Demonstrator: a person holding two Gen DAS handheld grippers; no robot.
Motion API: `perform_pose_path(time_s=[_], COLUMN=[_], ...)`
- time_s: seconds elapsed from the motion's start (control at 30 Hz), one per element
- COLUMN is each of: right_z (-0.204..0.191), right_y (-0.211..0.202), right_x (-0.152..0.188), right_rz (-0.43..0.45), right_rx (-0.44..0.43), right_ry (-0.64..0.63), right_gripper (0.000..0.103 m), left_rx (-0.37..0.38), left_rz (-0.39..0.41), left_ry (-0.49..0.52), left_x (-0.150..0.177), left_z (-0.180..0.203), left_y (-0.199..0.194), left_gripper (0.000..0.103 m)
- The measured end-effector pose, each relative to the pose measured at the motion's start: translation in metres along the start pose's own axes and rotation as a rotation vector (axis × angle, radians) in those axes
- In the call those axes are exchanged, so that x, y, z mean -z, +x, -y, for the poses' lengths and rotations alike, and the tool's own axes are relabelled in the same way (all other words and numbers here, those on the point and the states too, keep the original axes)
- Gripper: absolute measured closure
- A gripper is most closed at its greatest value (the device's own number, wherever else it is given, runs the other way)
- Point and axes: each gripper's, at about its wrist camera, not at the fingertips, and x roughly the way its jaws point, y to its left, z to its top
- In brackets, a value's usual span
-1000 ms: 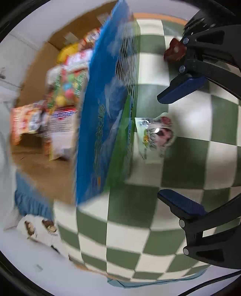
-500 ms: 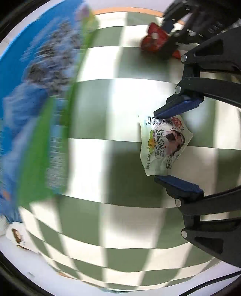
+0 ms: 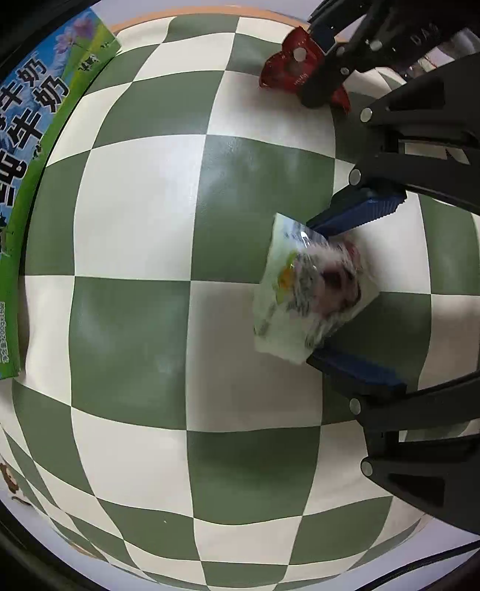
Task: Organize snacks
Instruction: 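Grasp the small white candy with left tool while right tool grasps red candy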
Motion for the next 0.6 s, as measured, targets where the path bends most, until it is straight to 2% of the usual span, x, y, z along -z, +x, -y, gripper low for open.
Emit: perform_pose_path(time_s=[0.2, 0.23, 0.3, 0.4, 0.6], right_z=[0.001, 0.000, -0.002, 0.000, -0.013], right_y=[0.001, 0.001, 0.001, -0.001, 0.000], right_x=[-0.007, -0.007, -0.007, -0.005, -0.001], right_rz=[-0.005, -0.007, -0.006, 0.001, 0.037], right_rx=[-0.019, -0.019, -0.012, 0.012, 0.043], right_ry=[0.026, 0.026, 0.017, -0.016, -0.051], right_gripper=[0.055, 0.054, 0.054, 0.054, 0.058], left_rx=[0.017, 0.017, 0.012, 0.010, 0.016], left_rz=[0.008, 0.011, 0.019, 0.031, 0.039], left_ry=[-0.017, -0.020, -0.022, -0.021, -0.012], left_x=[0.010, 0.008, 0.004, 0.007, 0.010], left_z=[0.001, -0.012, -0.017, -0.017, -0.004], left_y=[0.002, 0.001, 0.002, 0.001, -0.005], left_gripper=[0.042, 0.043, 0.050, 0.055, 0.058])
